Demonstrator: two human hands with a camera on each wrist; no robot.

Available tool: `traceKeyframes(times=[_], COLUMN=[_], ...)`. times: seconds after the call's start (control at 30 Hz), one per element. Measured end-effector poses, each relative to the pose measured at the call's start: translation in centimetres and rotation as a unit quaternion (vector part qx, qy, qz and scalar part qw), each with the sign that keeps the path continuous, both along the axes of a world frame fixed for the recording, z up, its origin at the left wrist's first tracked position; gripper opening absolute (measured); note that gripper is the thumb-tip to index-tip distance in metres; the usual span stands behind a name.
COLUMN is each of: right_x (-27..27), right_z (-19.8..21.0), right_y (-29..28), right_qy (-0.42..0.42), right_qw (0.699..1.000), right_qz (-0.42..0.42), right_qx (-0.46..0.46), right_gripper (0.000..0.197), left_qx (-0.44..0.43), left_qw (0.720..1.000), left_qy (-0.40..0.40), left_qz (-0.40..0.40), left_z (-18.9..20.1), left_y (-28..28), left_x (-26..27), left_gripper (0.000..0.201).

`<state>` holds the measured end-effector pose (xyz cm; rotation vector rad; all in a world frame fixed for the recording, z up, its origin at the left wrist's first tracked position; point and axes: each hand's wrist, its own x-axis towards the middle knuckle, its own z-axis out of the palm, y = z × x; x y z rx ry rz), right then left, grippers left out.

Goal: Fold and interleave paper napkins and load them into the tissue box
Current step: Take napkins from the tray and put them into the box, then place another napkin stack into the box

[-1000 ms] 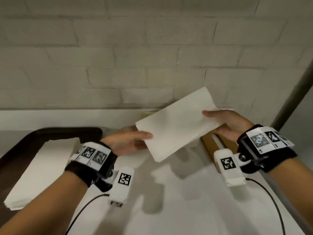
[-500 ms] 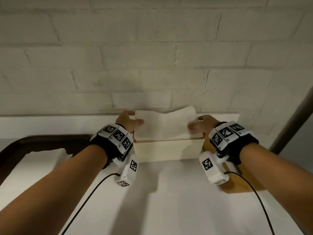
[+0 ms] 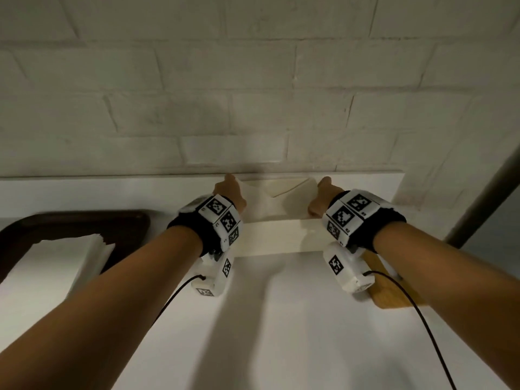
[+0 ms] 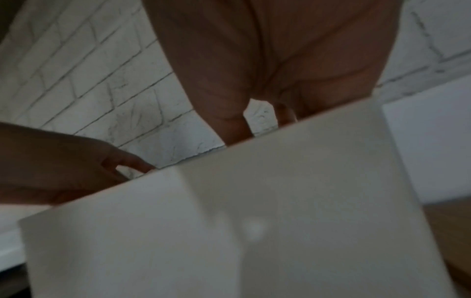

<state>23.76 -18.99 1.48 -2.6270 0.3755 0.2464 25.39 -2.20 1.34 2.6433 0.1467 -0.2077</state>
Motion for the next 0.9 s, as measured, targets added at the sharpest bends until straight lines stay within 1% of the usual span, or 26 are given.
traceKeyframes(times=[0.07, 0.1, 0.17, 0.2, 0.23, 0.27, 0.3, 0.33, 0.37, 0.43, 0.47, 0.53, 0.6, 0.63, 0.67, 0.7, 0.77, 0.83, 0.9], right_x=[-0.5, -0.9, -1.7, -2.1, -2.2, -2.2, -2.3, -2.3, -2.3, -2.3, -2.4, -2.3, -2.6, -3.0, -3.4, -3.9, -4.9, -5.7, -6.0], right_z=[0.2, 0.4, 0.4, 0.4, 0.2, 0.1, 0.0, -0.1, -0.1, 0.1, 0.4, 0.9, 1.9, 2.5, 3.0, 3.6, 4.5, 4.7, 3.8], right_y=[0.6, 1.0, 1.8, 2.2, 2.6, 3.0, 3.3, 3.5, 3.6, 3.5, 3.4, 3.3, 4.0, 4.6, 5.4, 6.3, 8.8, 11.6, 15.2], right_qy=[-0.004, -0.028, -0.066, -0.06, -0.038, 0.002, 0.04, 0.068, 0.077, 0.078, 0.079, 0.065, 0.01, -0.022, -0.053, -0.077, -0.097, -0.086, -0.049], right_qw=[0.999, 0.997, 0.986, 0.98, 0.978, 0.978, 0.978, 0.977, 0.977, 0.979, 0.979, 0.98, 0.982, 0.982, 0.981, 0.979, 0.978, 0.978, 0.977], right_qz=[0.017, 0.033, 0.081, 0.111, 0.134, 0.146, 0.152, 0.149, 0.145, 0.125, 0.119, 0.123, 0.137, 0.144, 0.154, 0.163, 0.174, 0.19, 0.206], right_qx=[-0.041, -0.071, -0.13, -0.15, -0.155, -0.146, -0.136, -0.135, -0.137, -0.142, -0.146, -0.145, -0.131, -0.121, -0.108, -0.094, -0.062, -0.029, 0.017], right_gripper=[0.057, 0.053, 0.045, 0.043, 0.043, 0.046, 0.05, 0.053, 0.055, 0.059, 0.059, 0.058, 0.052, 0.048, 0.045, 0.042, 0.039, 0.036, 0.036], left_qx=[0.018, 0.039, 0.087, 0.106, 0.118, 0.126, 0.14, 0.153, 0.162, 0.157, 0.134, 0.035, -0.073, -0.116, -0.135, -0.127, -0.065, -0.01, 0.025], left_qw=[0.999, 0.997, 0.988, 0.985, 0.984, 0.984, 0.981, 0.977, 0.974, 0.976, 0.98, 0.992, 0.992, 0.988, 0.986, 0.987, 0.996, 0.998, 0.994], left_qy=[-0.012, -0.039, -0.09, -0.091, -0.066, -0.022, 0.019, 0.044, 0.048, 0.015, -0.013, -0.058, -0.084, -0.093, -0.096, -0.092, -0.053, 0.001, 0.04], left_qz=[-0.026, -0.046, -0.086, -0.101, -0.113, -0.123, -0.135, -0.143, -0.149, -0.153, -0.146, -0.11, -0.059, -0.03, -0.003, 0.016, 0.038, 0.057, 0.1], left_z=[0.4, 0.6, 0.8, 0.8, 0.7, 0.5, 0.1, -0.2, -0.5, -0.8, -0.6, 0.3, 1.5, 2.1, 2.7, 3.3, 4.5, 5.2, 5.0], left_y=[0.3, 0.5, 0.7, 0.6, 0.4, 0.1, -0.3, -0.6, -0.7, -0.4, 0.0, 1.6, 4.2, 5.8, 7.7, 9.8, 14.1, 18.0, 21.6], left_x=[-0.5, -0.9, -1.7, -2.0, -2.4, -2.8, -3.2, -3.6, -4.0, -4.3, -4.4, -4.7, -5.3, -5.7, -6.2, -6.8, -8.3, -9.7, -10.9], left_gripper=[0.072, 0.068, 0.049, 0.047, 0.051, 0.057, 0.064, 0.069, 0.072, 0.073, 0.072, 0.065, 0.056, 0.051, 0.047, 0.042, 0.037, 0.038, 0.039])
